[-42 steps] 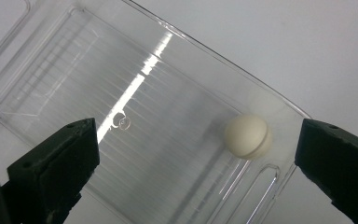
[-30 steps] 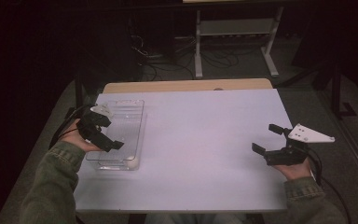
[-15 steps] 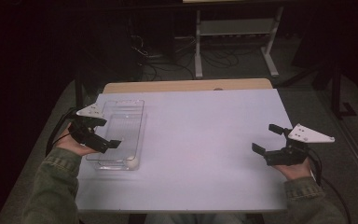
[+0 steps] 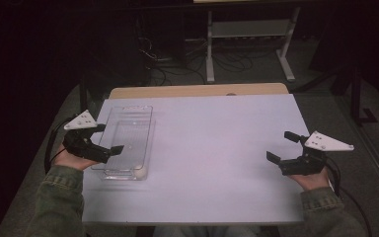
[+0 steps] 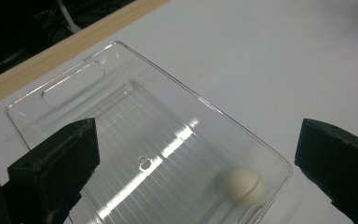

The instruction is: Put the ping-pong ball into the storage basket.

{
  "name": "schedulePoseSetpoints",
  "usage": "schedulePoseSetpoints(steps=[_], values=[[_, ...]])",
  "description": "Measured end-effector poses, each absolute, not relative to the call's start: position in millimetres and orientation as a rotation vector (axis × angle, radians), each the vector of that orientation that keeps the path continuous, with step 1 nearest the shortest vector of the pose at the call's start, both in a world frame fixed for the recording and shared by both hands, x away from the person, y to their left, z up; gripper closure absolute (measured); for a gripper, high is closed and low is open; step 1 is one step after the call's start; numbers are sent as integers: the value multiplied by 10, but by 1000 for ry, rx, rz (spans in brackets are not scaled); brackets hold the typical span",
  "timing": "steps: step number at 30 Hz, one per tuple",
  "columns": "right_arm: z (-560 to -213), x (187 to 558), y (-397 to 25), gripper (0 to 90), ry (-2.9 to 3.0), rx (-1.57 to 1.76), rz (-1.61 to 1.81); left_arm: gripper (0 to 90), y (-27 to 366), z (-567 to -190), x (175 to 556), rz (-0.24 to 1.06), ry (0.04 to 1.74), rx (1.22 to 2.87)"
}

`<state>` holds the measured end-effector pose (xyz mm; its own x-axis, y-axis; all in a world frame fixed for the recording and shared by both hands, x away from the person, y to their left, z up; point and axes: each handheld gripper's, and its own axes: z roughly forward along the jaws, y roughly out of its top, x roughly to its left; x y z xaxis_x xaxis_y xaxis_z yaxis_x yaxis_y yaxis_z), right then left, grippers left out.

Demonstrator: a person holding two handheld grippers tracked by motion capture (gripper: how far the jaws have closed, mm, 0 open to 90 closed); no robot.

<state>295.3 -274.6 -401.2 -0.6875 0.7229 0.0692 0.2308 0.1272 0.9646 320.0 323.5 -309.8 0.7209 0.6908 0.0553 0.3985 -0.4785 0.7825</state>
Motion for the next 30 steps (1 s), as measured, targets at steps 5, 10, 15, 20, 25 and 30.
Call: schedulePoseSetpoints(steps=[5, 10, 15, 20, 25, 30], values=[[-4011, 2951, -2747, 0, 1994, 919, 1585, 0, 3320, -3101, 3148, 456, 833, 2012], [-4012, 2952, -2747, 0, 1994, 919, 1585, 0, 3356, -3147, 3109, 482, 856, 1968], [-4012, 2952, -2745, 0, 1995, 919, 1584, 0, 3400, -3185, 3060, 517, 865, 1929], [-4014, 2953, -2744, 0, 1998, 919, 1581, 0, 3426, -3220, 2975, 546, 856, 1894], [-4014, 2952, -2744, 0, 1997, 919, 1581, 0, 3473, -3308, 2904, 574, 876, 1868], [-4022, 2958, -2738, 0, 2003, 920, 1578, 0, 3538, -3428, 2816, 606, 887, 1786]])
